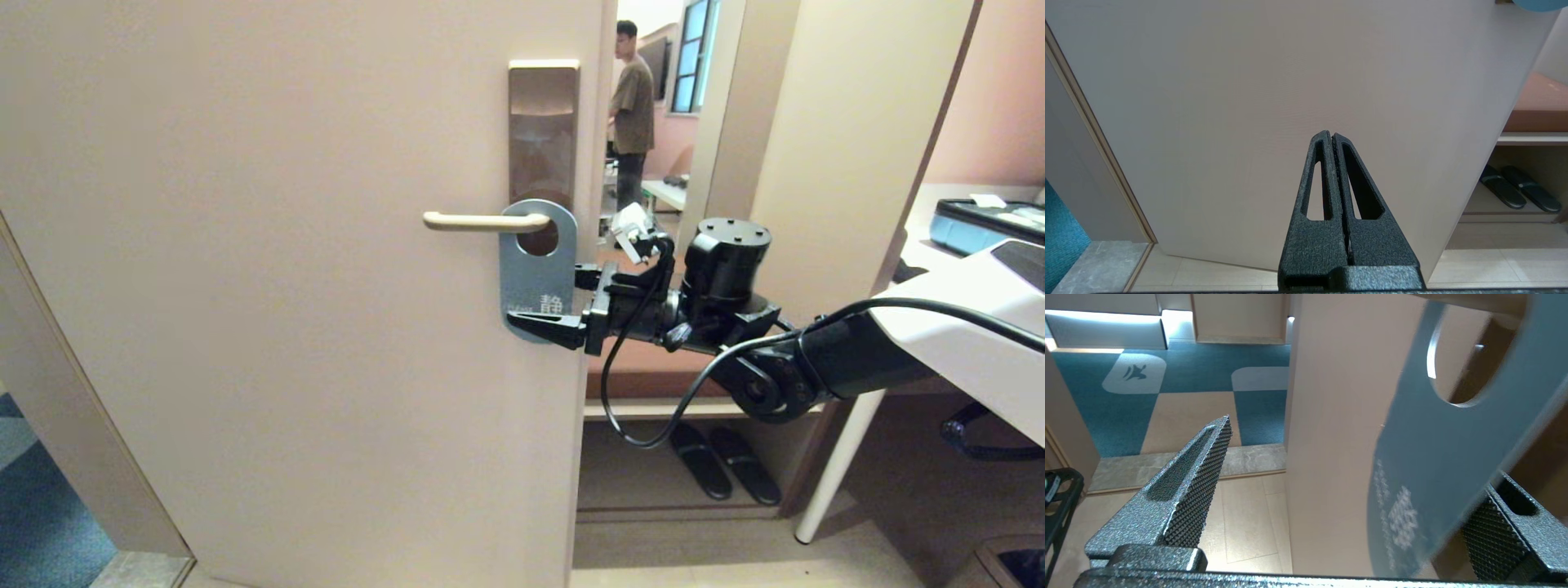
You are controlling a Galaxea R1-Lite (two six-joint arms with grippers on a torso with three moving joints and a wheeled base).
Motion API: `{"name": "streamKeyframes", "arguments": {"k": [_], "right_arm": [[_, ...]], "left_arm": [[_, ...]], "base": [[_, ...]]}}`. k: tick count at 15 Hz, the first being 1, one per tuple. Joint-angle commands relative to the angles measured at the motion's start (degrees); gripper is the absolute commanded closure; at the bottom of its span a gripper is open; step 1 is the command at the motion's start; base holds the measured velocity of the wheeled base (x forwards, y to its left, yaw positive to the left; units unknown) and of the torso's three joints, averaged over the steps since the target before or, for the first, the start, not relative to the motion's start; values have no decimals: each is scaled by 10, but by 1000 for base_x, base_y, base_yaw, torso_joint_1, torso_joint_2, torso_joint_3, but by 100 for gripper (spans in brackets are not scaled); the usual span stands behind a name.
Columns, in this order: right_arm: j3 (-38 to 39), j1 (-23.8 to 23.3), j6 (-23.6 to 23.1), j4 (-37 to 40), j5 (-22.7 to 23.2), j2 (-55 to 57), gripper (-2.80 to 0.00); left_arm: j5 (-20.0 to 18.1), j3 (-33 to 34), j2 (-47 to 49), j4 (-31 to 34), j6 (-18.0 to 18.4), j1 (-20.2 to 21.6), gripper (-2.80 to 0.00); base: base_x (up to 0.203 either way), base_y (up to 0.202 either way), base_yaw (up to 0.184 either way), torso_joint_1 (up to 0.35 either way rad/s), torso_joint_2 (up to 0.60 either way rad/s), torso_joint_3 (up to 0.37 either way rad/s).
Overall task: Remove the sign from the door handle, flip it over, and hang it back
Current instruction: Take down the sign
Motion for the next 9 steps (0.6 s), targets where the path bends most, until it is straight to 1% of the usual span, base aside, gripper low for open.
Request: {"name": "streamKeyframes", "arguments": {"k": [1,9], "right_arm": [[-2,6,0,-3,3,0,-280],[-3,8,0,-4,3,3,-280]], "left_arm": [[0,0,1,0,0,0,0],[0,0,1,0,0,0,0]], "base": [[0,0,0,0,0,0],[0,0,0,0,0,0]]}}
